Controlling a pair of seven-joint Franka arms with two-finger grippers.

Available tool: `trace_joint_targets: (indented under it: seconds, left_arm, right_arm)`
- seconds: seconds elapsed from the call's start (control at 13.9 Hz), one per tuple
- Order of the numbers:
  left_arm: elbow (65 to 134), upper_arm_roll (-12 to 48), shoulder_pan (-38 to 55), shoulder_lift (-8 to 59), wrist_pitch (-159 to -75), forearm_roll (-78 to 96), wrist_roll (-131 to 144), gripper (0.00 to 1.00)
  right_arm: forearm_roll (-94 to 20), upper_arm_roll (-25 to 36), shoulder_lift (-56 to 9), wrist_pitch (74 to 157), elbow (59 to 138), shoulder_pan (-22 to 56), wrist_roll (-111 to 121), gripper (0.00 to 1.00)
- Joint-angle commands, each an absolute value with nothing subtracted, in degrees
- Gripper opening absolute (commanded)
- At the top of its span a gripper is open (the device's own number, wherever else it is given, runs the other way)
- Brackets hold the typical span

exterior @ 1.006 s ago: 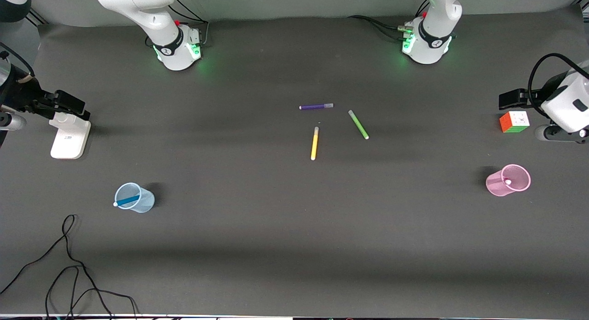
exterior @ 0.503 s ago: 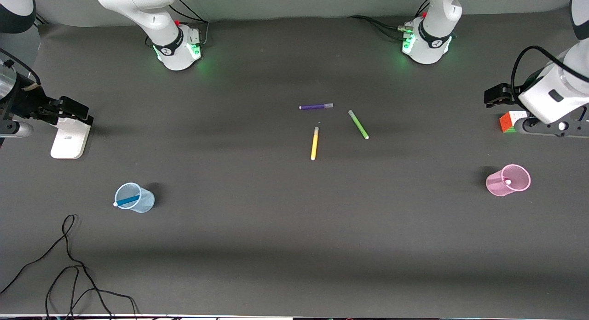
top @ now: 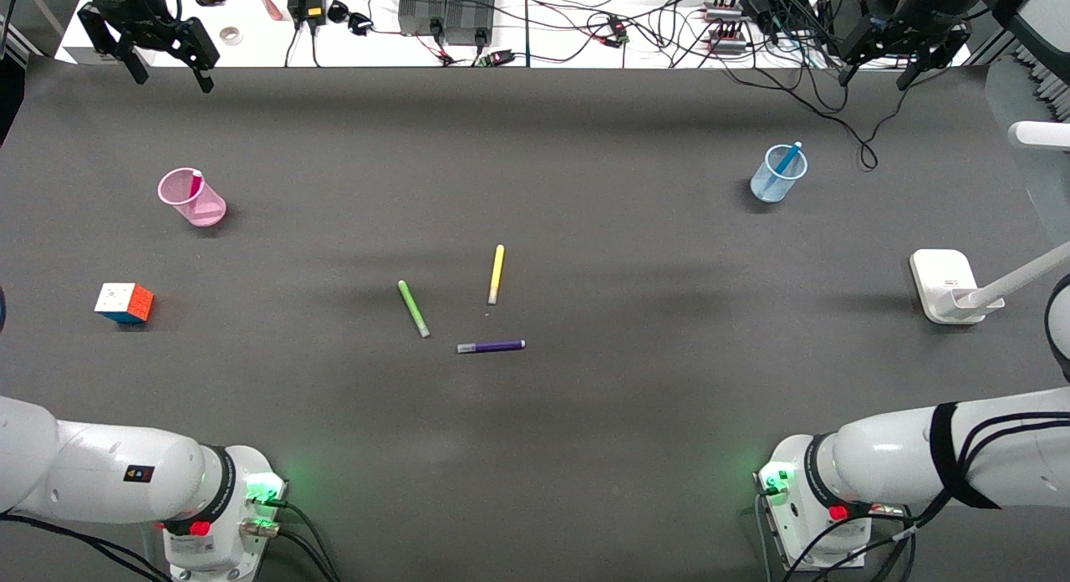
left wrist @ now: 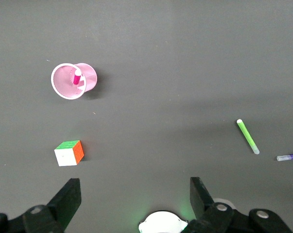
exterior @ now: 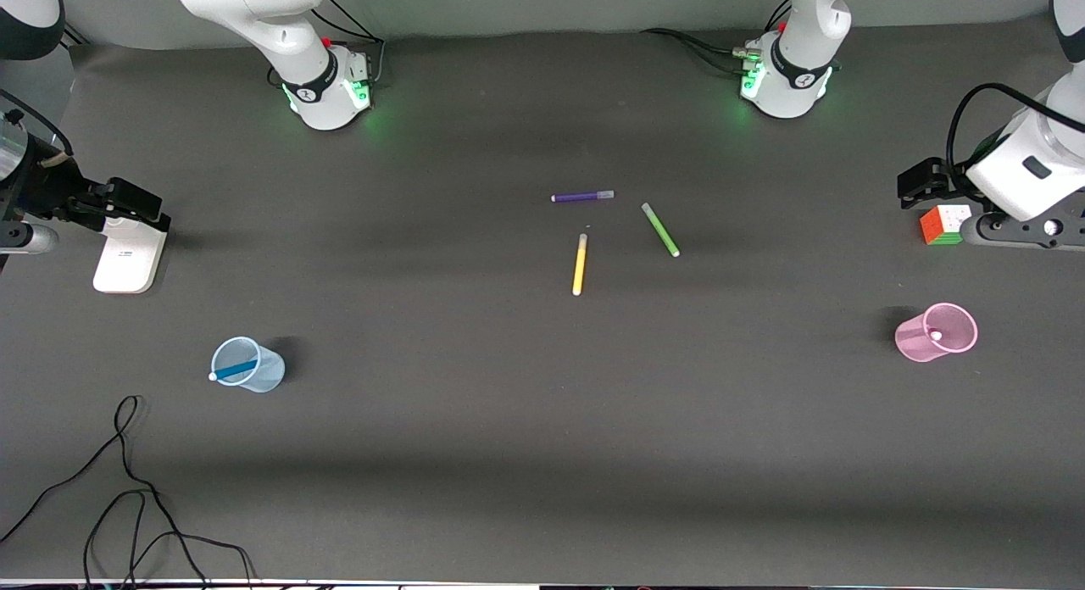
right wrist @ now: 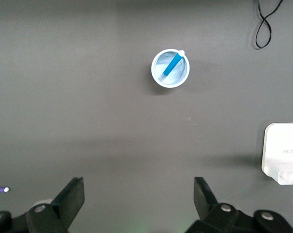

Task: Place pink and blue markers in matching cups

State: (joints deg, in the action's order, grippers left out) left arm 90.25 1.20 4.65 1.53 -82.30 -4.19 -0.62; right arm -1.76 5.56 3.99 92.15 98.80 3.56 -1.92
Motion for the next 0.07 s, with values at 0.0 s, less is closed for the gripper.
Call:
trace_joint_targets:
  seconds: [0.0]
  left_arm:
    - [89.7, 0.7, 4.8, 1.7, -82.3, -3.3, -1.1, 1.00]
  right_arm:
    - [-1.2, 5.5, 3.3, 91.8, 97.5, 3.7, -1.1, 1.00]
